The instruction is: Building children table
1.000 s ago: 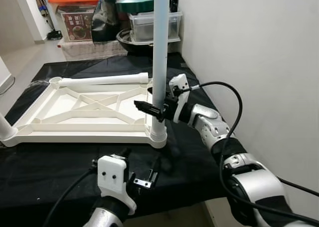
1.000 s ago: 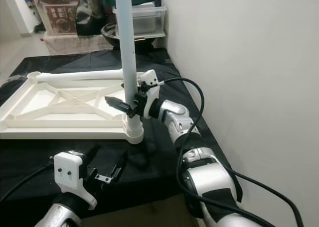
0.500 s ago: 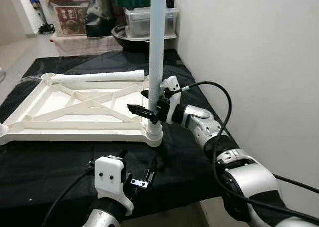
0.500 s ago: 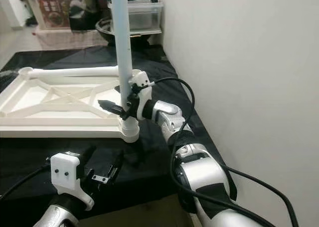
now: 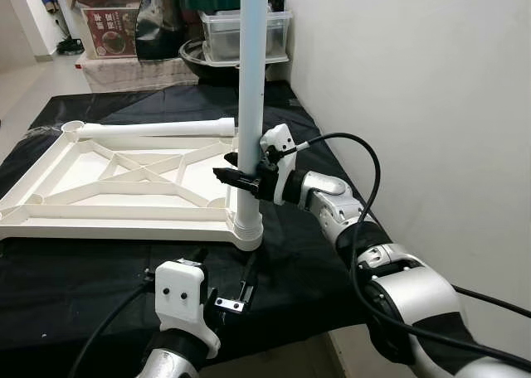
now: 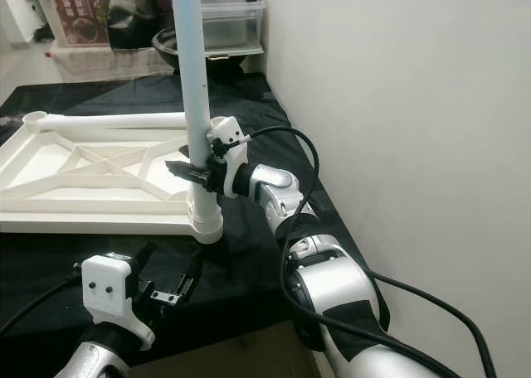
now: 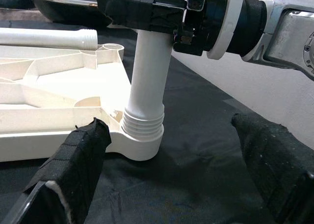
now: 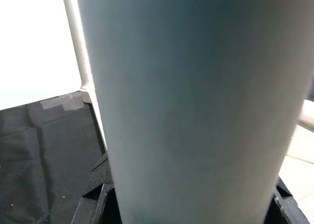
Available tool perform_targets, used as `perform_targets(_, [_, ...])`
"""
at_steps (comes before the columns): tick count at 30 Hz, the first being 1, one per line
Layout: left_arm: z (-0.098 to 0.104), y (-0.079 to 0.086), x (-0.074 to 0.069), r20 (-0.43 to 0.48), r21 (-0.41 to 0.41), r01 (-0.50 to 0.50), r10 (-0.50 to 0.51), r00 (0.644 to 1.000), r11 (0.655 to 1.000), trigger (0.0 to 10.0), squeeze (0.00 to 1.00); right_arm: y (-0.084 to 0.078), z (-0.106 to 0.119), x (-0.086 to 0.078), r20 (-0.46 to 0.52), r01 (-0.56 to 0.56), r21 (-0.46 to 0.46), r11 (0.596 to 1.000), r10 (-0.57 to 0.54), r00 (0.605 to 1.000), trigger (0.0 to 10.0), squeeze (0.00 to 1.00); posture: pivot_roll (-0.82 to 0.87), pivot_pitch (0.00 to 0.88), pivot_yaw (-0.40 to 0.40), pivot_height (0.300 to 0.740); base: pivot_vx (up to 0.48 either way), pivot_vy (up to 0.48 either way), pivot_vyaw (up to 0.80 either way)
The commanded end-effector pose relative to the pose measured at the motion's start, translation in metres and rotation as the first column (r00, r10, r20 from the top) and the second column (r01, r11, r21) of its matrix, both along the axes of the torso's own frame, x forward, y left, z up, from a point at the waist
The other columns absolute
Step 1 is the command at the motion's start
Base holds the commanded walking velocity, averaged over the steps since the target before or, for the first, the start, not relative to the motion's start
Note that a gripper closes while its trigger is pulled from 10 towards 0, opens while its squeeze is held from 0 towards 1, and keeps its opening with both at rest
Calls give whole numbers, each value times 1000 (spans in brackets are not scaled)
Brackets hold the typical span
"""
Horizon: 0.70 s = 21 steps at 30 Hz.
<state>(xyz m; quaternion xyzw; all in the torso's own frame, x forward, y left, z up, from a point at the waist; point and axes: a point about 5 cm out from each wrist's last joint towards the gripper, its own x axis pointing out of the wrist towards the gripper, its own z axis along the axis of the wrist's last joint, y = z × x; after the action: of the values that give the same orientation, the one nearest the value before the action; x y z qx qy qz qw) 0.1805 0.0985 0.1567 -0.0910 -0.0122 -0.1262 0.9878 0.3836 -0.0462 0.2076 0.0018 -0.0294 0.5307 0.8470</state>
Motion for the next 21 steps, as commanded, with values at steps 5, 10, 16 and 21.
perform_targets(5, [2, 4, 0, 14, 23, -12, 11, 1000, 1000, 10000, 0, 3, -7, -2, -34, -11, 7, 1000, 11, 999, 0, 0, 45, 39, -49, 740, 0, 0, 0])
perform_targets(10, [4, 8, 2, 28, 30, -35, 35, 999, 999, 10000, 0, 0, -16, 0, -35, 85, -26, 996, -86, 996, 0, 0, 42, 45, -44, 740, 0, 0, 0])
perform_targets(16, [6, 14, 5, 41, 46, -69, 68, 997, 997, 10000, 0, -6, -29, 7, -61, 342, -76, 937, -347, 936, 0, 0, 41, 47, -45, 740, 0, 0, 0])
perform_targets(21, [7, 18, 7, 51, 54, -85, 82, 995, 995, 10000, 0, -20, -36, 14, -64, 612, -90, 786, -617, 784, 0, 0, 38, 46, -39, 740, 0, 0, 0])
